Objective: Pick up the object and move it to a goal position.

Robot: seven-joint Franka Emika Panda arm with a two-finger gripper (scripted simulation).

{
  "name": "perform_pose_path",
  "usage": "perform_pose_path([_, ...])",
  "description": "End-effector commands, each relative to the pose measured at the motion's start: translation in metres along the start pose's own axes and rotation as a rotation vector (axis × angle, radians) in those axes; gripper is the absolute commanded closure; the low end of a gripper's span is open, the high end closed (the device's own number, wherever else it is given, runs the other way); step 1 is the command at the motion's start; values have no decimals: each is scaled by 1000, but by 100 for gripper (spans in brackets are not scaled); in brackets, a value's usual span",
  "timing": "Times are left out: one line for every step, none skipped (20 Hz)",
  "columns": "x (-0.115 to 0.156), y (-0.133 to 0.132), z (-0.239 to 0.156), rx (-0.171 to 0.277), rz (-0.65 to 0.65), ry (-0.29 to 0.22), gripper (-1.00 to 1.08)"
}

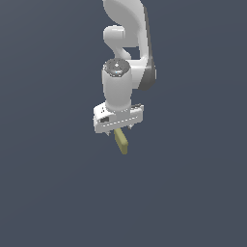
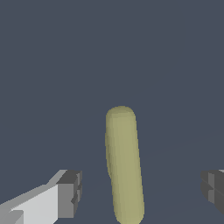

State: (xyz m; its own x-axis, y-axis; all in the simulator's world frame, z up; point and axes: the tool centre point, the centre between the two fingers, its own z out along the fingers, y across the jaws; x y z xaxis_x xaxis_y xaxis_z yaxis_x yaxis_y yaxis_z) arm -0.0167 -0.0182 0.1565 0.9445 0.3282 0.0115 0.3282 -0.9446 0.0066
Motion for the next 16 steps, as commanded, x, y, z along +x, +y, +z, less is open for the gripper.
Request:
perform_pose_path([-3,-4,5,3,-41,-5,-92])
perform_pose_path([-4,-5,6,4,-53,-6,-92])
perform_pose_path([-5,-6,7,5,-64,-8,-92])
perform_pose_path([-5,-7,8,5,-73,-9,-92])
perform_pose_path([-6,-8,9,6,-80,-10,-92])
perform_pose_path([-6,-8,10,6,-86,-10,-92])
perform_pose_path([-6,-8,10,7,-90,-11,-92])
perform_pose_path([-7,-9,10,7,-92,-11,-92])
perform_pose_path([-7,-9,11,7,-93,-11,-92])
perform_pose_path([-6,-8,10,7,-88,-11,-92])
perform_pose_path([-6,-8,11,7,-88,-11,-92])
perform_pose_path([-6,-8,12,7,-88,-11,-92])
perform_pose_path([-7,-8,13,7,-88,-11,-92])
perform_pose_path([-7,-9,16,7,-89,-11,-92])
perform_pose_path([-7,-9,19,7,-89,-11,-92])
perform_pose_path([-7,-9,22,7,-89,-11,-92])
